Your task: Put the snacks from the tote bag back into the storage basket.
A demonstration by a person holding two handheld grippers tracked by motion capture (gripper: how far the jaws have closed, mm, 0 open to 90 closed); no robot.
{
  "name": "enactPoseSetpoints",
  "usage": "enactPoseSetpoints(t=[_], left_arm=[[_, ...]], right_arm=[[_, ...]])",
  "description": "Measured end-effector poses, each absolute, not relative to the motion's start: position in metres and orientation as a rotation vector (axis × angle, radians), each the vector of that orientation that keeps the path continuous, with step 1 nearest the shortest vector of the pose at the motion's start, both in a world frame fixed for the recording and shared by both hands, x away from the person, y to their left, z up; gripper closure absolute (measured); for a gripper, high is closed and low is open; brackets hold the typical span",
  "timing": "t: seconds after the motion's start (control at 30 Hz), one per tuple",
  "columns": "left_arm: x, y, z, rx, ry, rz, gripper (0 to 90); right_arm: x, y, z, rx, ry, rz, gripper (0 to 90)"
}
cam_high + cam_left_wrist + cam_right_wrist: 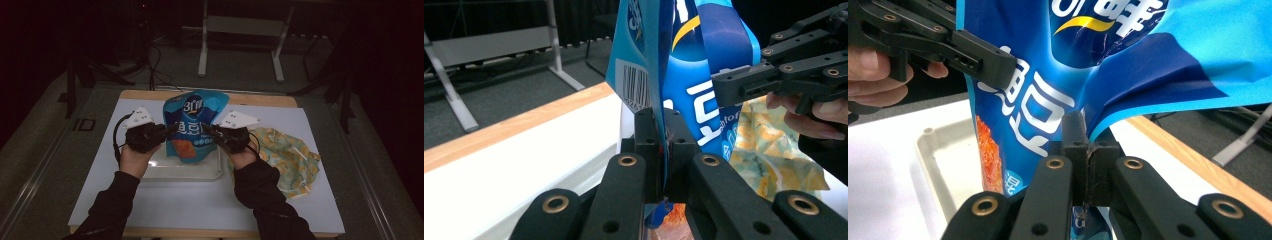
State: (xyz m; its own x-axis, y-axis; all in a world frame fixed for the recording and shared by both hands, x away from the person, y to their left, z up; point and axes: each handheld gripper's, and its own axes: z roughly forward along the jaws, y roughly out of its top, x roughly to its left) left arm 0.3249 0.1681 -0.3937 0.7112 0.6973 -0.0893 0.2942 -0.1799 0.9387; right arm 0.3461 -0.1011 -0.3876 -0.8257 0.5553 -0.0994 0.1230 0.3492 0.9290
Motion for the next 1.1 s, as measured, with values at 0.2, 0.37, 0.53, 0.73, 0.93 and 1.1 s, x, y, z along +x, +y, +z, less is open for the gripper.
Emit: enactPoseSetpoints(t=[0.2,0.37,0.53,0.73,0.93,1.1], left_arm=[[0.329,0.167,-0.412,1.773,0.790,0.404,88.7],[0.331,0.167,-0.421,1.777,0.789,0.391,88.6],[0.334,0.167,-0.431,1.778,0.785,0.374,88.5],[0.336,0.167,-0.441,1.782,0.778,0.365,88.5],[0.336,0.167,-0.448,1.787,0.773,0.361,88.4],[0.334,0.167,-0.449,1.792,0.757,0.359,88.4]], right_arm=[[0.348,-0.102,-0.404,0.624,2.236,1.463,89.3],[0.348,-0.104,-0.413,0.634,2.244,1.450,89.3],[0.349,-0.105,-0.423,0.646,2.250,1.444,89.3],[0.350,-0.105,-0.432,0.661,2.259,1.441,89.2],[0.349,-0.105,-0.439,0.667,2.269,1.442,89.2],[0.347,-0.106,-0.442,0.664,2.268,1.445,89.2]])
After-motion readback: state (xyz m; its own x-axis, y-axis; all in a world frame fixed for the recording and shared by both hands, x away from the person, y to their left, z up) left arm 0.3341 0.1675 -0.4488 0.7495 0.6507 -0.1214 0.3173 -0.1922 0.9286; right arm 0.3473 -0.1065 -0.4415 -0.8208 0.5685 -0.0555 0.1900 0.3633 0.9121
